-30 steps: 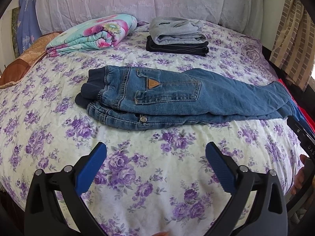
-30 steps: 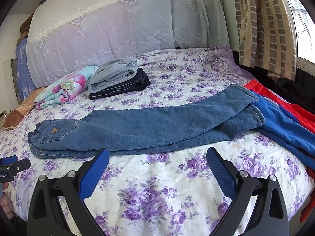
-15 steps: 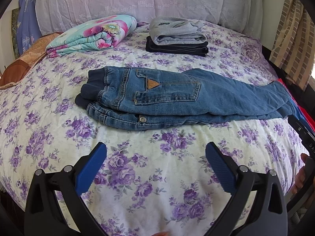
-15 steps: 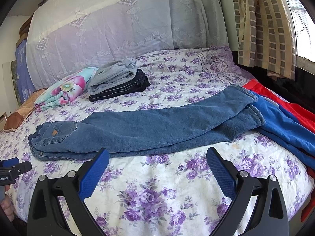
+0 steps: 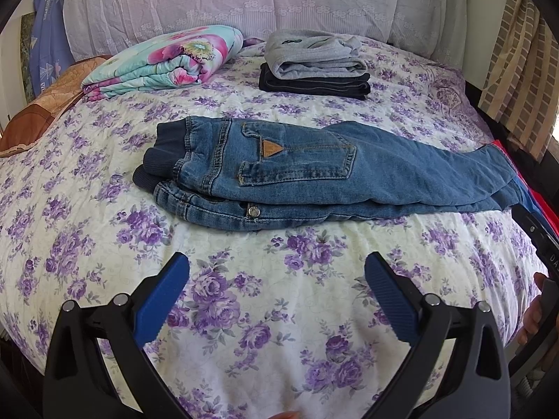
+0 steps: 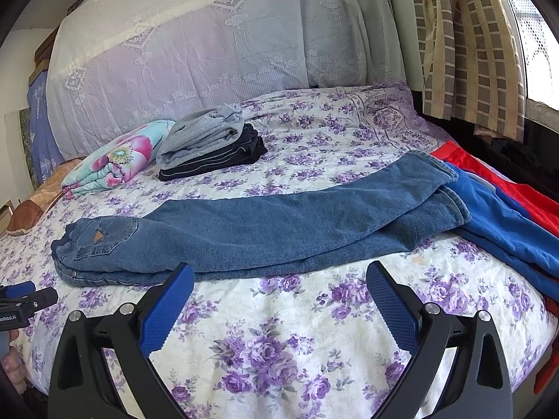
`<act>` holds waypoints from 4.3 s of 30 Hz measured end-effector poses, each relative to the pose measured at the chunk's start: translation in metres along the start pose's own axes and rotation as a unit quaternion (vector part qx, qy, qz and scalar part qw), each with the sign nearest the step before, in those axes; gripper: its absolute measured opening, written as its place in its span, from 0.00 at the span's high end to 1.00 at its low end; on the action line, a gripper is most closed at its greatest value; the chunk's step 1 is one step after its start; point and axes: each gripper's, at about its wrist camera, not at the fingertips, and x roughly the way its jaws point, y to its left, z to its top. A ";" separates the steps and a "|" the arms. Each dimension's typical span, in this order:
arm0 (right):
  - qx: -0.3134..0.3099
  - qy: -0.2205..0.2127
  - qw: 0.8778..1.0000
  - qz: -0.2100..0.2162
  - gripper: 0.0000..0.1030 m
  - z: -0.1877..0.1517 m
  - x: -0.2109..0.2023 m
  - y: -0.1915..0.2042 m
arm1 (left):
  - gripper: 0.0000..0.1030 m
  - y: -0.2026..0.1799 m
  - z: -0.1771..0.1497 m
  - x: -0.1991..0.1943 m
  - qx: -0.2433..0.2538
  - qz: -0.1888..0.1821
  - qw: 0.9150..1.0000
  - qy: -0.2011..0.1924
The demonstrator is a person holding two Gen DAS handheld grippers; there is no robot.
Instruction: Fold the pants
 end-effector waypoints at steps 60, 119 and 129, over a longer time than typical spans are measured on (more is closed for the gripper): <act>0.359 0.109 0.905 0.200 0.87 0.027 0.146 -0.168 | 0.04 0.096 0.064 0.076 -0.224 -0.237 0.940 0.101; 0.293 0.057 0.927 0.228 0.98 0.130 0.151 -0.158 | 0.78 0.137 0.167 0.089 -0.266 -0.231 0.935 0.025; 0.293 0.145 0.941 0.086 0.81 0.186 0.356 -0.136 | 0.66 0.168 0.227 0.249 -0.390 -0.178 0.897 0.111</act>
